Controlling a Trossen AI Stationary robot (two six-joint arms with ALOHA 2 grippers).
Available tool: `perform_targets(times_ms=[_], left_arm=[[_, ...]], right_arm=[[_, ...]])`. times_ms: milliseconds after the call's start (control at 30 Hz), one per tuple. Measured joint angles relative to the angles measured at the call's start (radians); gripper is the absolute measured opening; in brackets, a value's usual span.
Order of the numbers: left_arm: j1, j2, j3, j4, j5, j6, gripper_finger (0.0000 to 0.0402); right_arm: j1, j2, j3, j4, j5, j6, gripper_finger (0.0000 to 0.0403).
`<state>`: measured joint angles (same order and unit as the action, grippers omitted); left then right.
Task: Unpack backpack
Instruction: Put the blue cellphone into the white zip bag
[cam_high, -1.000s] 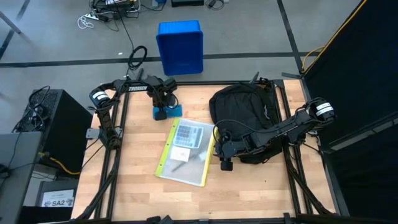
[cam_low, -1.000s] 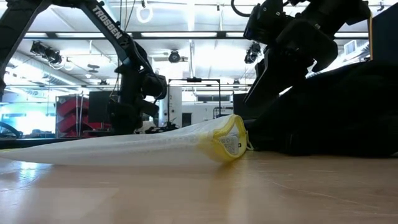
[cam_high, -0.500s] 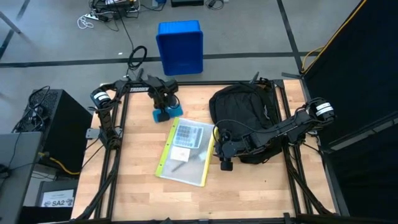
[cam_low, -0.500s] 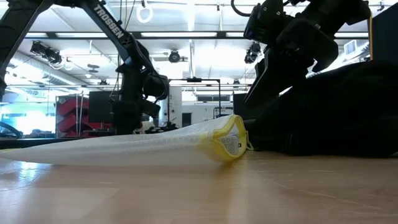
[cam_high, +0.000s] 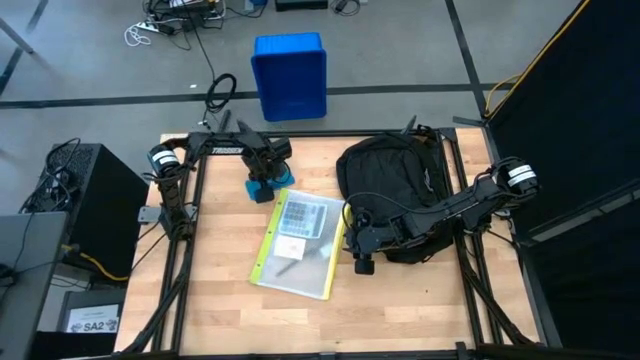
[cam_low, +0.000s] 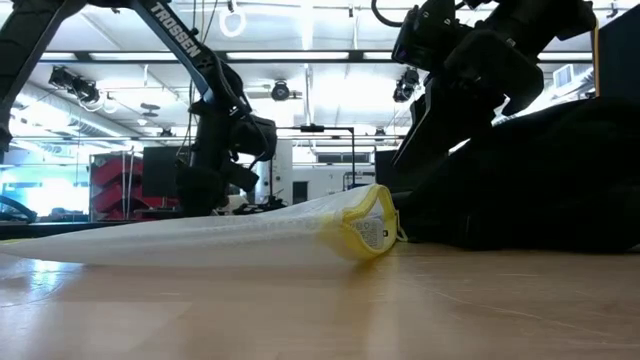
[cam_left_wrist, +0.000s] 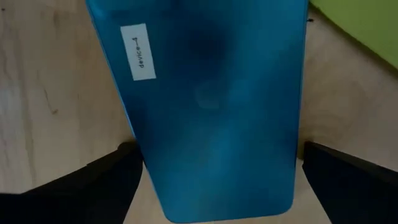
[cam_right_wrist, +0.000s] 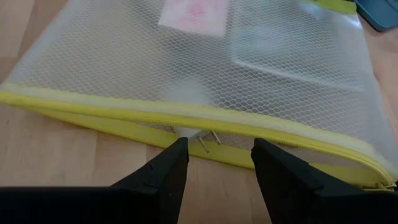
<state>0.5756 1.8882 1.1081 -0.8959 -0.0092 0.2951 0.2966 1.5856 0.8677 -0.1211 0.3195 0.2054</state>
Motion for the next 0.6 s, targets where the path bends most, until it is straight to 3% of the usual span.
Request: perform_targets(times_ms=[467,600], left_arm=[[0.003,-0.018,-0.075,0.117,0.026,-0.089,0.0388],[0.005,-0.018,-0.076,0.122,0.025,-0.082,0.0339]], right_arm=[[0.000,0.000,0.000,0.000,-0.006,0.002,0.0156],[0.000,0.000,0.000,0.000,-0.006,0.002,0.0158]])
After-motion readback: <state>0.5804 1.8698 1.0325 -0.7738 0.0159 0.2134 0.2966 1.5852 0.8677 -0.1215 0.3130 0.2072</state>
